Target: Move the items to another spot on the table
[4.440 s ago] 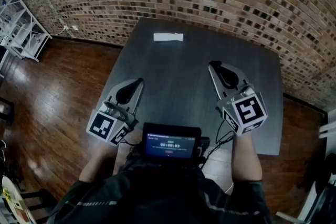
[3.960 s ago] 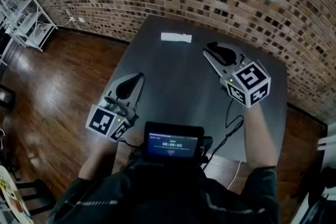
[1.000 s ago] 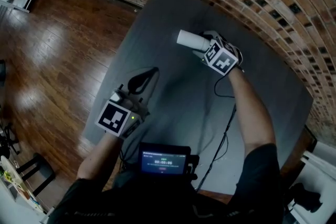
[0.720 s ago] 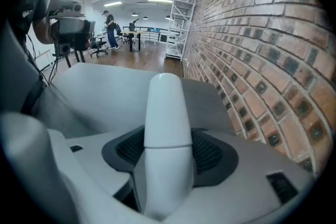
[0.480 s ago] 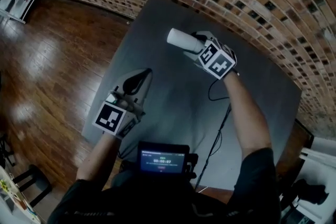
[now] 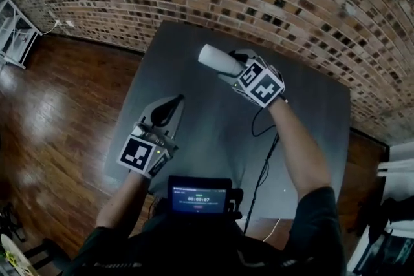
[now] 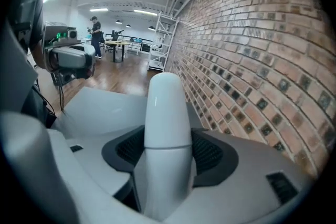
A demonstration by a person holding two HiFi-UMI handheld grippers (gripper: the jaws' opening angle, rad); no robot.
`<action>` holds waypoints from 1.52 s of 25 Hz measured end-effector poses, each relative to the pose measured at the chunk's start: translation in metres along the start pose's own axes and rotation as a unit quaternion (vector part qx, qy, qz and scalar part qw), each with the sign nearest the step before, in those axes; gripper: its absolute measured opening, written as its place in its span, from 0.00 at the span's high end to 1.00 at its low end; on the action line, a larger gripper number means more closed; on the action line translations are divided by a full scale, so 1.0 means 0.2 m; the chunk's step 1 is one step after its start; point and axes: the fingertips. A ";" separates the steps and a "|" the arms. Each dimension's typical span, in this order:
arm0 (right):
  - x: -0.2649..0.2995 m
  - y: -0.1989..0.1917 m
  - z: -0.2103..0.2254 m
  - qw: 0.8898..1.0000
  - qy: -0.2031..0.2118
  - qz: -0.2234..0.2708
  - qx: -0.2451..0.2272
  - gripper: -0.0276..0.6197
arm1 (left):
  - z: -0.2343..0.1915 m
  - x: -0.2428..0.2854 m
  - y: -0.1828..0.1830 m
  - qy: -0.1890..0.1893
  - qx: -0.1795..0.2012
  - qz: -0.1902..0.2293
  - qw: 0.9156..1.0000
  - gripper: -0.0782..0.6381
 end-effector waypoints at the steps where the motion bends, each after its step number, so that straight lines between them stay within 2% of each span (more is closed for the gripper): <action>1: -0.08 -0.01 0.00 1.000 -0.012 0.003 0.007 0.53 | 0.05 0.00 0.03 -0.011 0.004 0.004 1.000 0.89; 4: -0.32 -0.05 -0.04 0.999 -0.042 0.013 0.024 0.53 | 0.21 -0.01 0.12 -0.040 0.010 0.024 0.999 0.89; 7: -0.53 -0.13 -0.16 0.998 -0.049 0.015 0.031 0.53 | 0.40 -0.08 0.19 -0.054 0.010 0.033 0.998 0.89; 12: -0.91 -0.26 -0.27 0.994 -0.089 0.025 0.056 0.53 | 0.65 -0.11 0.31 -0.081 0.014 0.041 0.996 0.89; 19: -1.28 -0.43 -0.42 0.988 -0.126 0.022 0.087 0.53 | 0.98 -0.16 0.44 -0.135 0.016 0.054 0.989 0.89; 26: -1.59 -0.54 -0.44 0.971 -0.188 0.020 0.144 0.53 | 1.21 -0.12 0.52 -0.215 0.005 0.049 0.975 0.89; 31: -1.73 -0.67 -0.48 0.954 -0.229 0.001 0.191 0.53 | 1.33 -0.09 0.50 -0.273 -0.010 0.053 0.960 0.89; 38: -1.95 -0.91 -0.55 0.927 -0.282 -0.035 0.245 0.53 | 1.51 -0.07 0.53 -0.334 -0.024 0.064 0.940 0.89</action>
Point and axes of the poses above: the fingertips, and each gripper's own axes: x forward along the fingers, z to its right, y out of its top, and after that the axes turned 5 degrees about x, right-handed
